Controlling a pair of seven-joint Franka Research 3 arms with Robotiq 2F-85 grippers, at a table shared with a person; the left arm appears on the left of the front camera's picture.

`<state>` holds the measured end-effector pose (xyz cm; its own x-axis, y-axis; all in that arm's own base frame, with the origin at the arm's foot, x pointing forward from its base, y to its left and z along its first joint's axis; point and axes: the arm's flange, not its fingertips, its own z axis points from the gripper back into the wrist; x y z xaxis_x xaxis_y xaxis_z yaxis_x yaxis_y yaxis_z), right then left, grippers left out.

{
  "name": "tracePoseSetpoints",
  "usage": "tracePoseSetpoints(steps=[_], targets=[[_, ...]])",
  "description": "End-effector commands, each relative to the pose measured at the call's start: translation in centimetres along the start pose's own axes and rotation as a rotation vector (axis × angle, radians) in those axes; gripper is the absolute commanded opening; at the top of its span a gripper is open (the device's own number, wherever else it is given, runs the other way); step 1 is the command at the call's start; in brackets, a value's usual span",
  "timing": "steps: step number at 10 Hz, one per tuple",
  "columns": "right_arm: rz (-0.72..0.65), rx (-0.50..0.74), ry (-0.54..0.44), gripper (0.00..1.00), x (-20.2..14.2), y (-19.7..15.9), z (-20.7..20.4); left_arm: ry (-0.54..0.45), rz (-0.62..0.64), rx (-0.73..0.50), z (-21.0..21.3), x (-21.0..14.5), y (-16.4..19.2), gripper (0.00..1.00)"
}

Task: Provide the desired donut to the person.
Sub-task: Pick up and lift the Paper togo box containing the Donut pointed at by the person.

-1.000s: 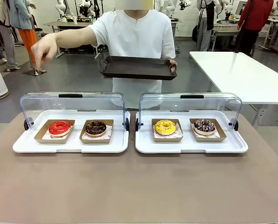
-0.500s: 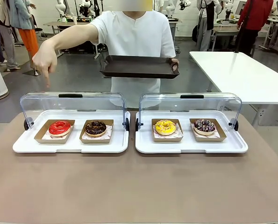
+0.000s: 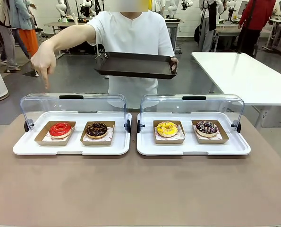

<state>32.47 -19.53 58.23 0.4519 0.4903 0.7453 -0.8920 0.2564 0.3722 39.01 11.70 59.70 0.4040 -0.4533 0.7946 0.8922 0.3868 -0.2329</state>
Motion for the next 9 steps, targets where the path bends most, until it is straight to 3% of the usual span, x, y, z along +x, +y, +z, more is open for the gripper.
tracePoseSetpoints(steps=[1,9], targets=[[-0.004,-0.004,-0.003,1.00,-0.09,-0.06,0.19,-0.010,-0.003,0.008,-0.05,0.25,0.12,1.00],[-0.004,-0.004,-0.003,1.00,-0.09,-0.06,0.19,-0.010,-0.003,0.008,-0.05,0.25,0.12,1.00]])
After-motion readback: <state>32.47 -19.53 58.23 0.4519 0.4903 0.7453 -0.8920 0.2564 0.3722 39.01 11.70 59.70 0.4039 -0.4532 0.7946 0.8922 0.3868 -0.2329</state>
